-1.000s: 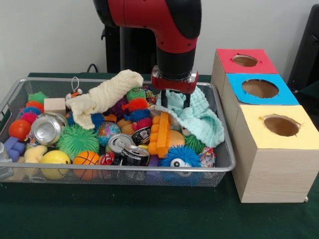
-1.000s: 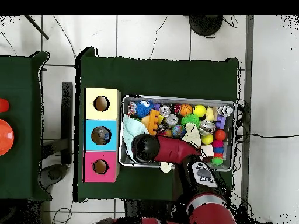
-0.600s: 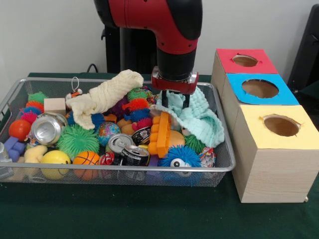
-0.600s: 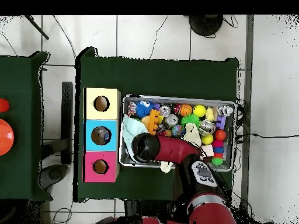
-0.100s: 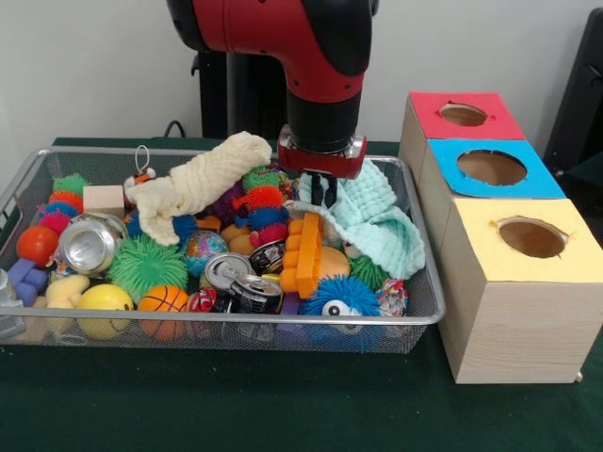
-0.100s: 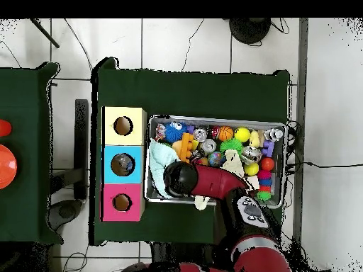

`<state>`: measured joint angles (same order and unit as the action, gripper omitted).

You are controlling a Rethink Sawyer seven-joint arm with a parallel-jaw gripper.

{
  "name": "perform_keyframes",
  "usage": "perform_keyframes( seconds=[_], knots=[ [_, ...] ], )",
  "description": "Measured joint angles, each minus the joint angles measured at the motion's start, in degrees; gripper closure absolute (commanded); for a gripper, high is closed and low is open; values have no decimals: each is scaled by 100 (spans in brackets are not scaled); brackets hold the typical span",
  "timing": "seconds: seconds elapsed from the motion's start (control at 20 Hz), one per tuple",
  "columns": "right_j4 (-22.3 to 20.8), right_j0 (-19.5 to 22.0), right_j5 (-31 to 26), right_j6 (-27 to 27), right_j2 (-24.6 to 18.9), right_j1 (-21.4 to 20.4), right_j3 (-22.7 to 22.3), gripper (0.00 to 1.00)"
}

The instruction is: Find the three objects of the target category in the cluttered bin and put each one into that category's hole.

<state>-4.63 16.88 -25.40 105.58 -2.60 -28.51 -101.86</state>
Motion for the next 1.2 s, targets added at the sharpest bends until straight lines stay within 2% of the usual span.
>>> perform_keyframes(
  seconds=[0.25,0.5,0.75,1.2],
  knots=[
    [0,-3,-33,0,10,-3,9,100],
    [-71,4,-328,0,87,-9,106,100],
    [-334,71,-841,0,278,-101,192,100],
    [-743,281,-1024,0,489,-378,296,100]
  ],
)
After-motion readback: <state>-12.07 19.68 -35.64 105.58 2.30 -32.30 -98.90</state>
